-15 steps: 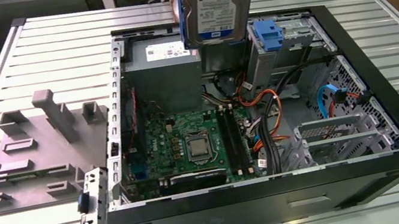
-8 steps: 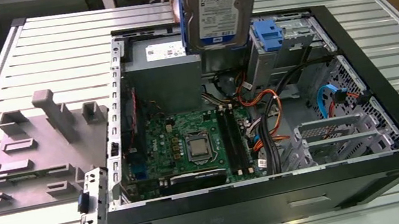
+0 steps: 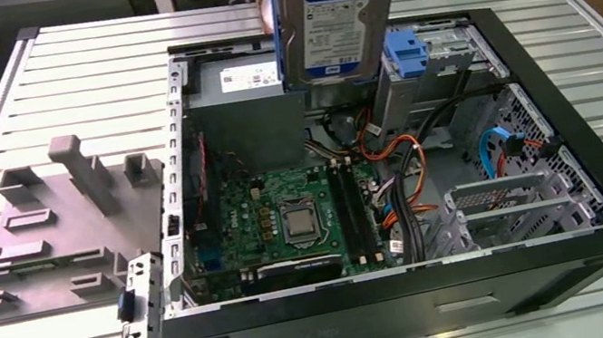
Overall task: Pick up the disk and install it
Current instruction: 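Pick up the disk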
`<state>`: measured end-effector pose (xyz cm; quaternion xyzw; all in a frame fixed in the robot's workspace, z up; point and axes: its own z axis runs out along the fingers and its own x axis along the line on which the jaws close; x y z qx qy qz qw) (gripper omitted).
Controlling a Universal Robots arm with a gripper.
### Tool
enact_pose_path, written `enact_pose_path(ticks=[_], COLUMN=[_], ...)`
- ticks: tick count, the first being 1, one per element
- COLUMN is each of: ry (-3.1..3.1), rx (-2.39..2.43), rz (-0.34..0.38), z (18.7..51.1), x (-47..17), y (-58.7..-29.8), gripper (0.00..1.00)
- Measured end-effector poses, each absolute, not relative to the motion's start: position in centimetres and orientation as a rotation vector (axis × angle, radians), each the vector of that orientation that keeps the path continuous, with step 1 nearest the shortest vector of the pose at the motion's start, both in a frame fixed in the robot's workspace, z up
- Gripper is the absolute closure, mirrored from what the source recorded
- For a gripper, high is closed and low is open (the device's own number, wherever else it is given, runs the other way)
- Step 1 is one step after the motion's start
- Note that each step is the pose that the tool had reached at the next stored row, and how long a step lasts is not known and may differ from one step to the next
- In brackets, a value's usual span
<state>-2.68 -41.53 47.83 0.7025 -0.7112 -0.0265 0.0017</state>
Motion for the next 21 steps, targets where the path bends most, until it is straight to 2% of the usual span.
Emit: enact_pose_path(ticks=[21], ry=[-2.232], rx=[2.205], rz=[-0.083], z=[47.8], x=[-2.7], y=[-45.4], gripper=[0.65])
